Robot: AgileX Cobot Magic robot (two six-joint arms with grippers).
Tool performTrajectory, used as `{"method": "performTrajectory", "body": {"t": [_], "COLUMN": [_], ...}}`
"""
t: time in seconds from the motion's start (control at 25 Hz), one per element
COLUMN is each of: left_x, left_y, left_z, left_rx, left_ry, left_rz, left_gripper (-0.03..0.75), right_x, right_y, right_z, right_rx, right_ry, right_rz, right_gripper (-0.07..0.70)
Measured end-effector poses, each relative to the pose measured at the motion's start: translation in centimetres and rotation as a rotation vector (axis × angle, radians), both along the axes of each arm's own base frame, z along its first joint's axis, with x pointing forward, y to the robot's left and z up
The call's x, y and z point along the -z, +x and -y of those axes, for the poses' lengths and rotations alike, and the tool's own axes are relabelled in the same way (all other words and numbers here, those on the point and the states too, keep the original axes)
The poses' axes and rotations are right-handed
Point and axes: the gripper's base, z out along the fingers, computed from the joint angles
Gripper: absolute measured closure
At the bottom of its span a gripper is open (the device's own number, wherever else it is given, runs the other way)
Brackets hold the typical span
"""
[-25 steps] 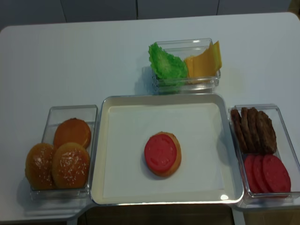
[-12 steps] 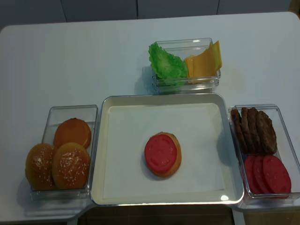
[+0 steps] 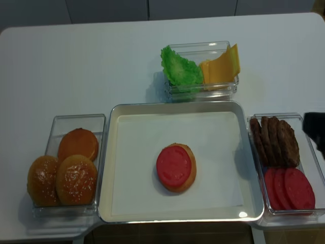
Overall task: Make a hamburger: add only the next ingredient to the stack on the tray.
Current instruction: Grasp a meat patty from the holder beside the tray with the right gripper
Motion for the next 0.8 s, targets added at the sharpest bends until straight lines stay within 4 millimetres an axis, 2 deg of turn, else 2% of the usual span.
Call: {"method": "performTrajectory", "body": {"t": [0.4, 0.8], "left_x": [0.0, 0.0], "left_y": [0.0, 0.0], "left_z": [0.0, 0.0], "left_rx": [0.000, 0.000], "left_ry": [0.000, 0.000], "left_rz": [0.000, 0.000], "left_gripper": [0.422, 0.422], "right_x": [1.5, 4.6], "right_y": [5.9, 8.8], "right_z": [-2.8, -6.4], "right_rx": [-0.058, -0.025], "right_ry": [-0.061, -0.253], "right_rz": [-0.197, -0.341], "right_gripper": [0.178, 0.178]}}
